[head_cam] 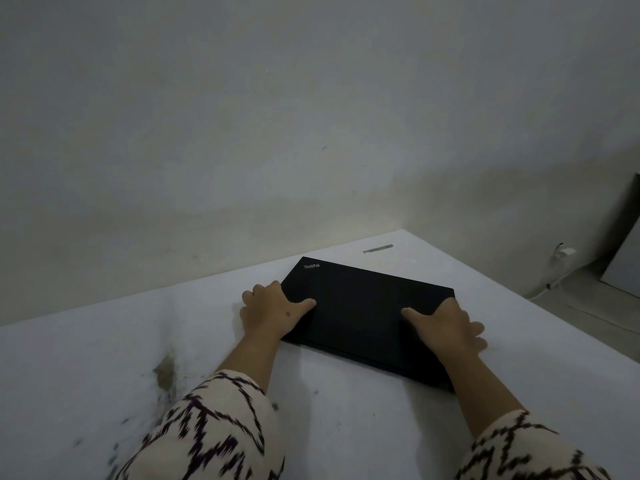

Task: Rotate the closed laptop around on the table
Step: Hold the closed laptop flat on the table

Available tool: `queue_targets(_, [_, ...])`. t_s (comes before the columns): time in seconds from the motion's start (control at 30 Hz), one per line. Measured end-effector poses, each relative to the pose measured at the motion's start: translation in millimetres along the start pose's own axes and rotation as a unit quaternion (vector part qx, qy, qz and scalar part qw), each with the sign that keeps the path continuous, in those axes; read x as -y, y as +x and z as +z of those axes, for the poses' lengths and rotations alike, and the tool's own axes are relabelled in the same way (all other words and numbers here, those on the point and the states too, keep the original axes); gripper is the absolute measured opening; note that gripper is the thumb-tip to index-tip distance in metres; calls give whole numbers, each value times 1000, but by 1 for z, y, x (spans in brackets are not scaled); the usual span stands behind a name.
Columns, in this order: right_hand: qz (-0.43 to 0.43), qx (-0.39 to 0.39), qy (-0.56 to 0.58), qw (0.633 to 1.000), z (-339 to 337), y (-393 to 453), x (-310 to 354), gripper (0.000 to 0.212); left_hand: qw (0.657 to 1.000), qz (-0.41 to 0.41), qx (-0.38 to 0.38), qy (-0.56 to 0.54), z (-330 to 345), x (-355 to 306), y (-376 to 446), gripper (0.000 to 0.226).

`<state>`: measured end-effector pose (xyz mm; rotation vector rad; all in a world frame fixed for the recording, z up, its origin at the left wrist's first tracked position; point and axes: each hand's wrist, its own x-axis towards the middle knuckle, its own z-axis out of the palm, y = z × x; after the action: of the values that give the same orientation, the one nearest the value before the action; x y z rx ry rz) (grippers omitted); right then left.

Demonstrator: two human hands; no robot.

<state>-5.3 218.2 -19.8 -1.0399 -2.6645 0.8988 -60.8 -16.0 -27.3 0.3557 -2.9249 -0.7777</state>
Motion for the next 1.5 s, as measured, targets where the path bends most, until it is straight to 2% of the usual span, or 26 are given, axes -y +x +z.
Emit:
queue_targets(0.2, [-23, 18, 33, 999, 1, -35, 7, 53, 999, -18, -26, -19, -27, 33, -25, 71])
queue_targets(0.7, [-80, 55, 57, 994, 17, -133, 17, 52, 992, -79, -89, -39, -80, 125, -102, 73])
queue_targets(1.2, [-131, 83, 19, 988, 38, -189, 22, 55, 986, -126, -106, -18, -105, 183, -156, 76])
queue_targets(1.4, [-152, 113, -51, 981, 33, -198, 25, 72, 990, -117, -70, 39, -108, 183, -157, 67])
queue_targets(1.5, [-235, 105, -100, 961, 35, -216, 22, 95, 992, -115, -42, 39, -110, 180, -155, 60])
